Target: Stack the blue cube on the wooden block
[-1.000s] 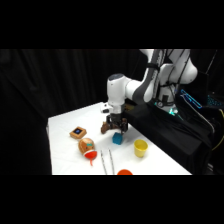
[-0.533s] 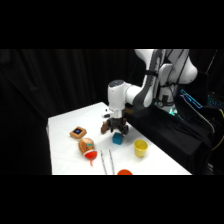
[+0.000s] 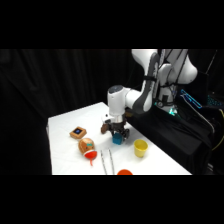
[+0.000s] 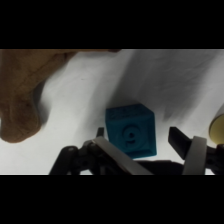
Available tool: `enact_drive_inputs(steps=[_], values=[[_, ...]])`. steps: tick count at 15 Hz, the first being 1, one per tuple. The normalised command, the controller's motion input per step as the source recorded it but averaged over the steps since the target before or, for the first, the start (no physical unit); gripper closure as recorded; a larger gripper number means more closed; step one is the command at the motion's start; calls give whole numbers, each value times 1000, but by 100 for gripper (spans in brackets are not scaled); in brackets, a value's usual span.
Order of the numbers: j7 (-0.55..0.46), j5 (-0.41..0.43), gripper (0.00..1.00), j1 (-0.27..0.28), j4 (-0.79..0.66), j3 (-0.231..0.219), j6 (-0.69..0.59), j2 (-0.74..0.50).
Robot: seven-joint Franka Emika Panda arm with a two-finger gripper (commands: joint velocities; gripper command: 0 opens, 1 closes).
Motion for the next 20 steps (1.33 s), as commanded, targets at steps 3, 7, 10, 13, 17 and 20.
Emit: enact_drive_inputs(steps=[3, 7, 10, 13, 17, 20], values=[[-89, -153, 6, -108, 156, 56, 93, 142], [-51, -180, 39, -75, 101, 1, 85, 75], [-47, -165, 65, -66, 43, -13, 47, 14], [-46, -144, 68, -55, 6, -9, -2, -35], [-59, -100, 71, -68, -3, 9, -139, -145], [-97, -8, 71, -105, 56, 42, -333, -232]])
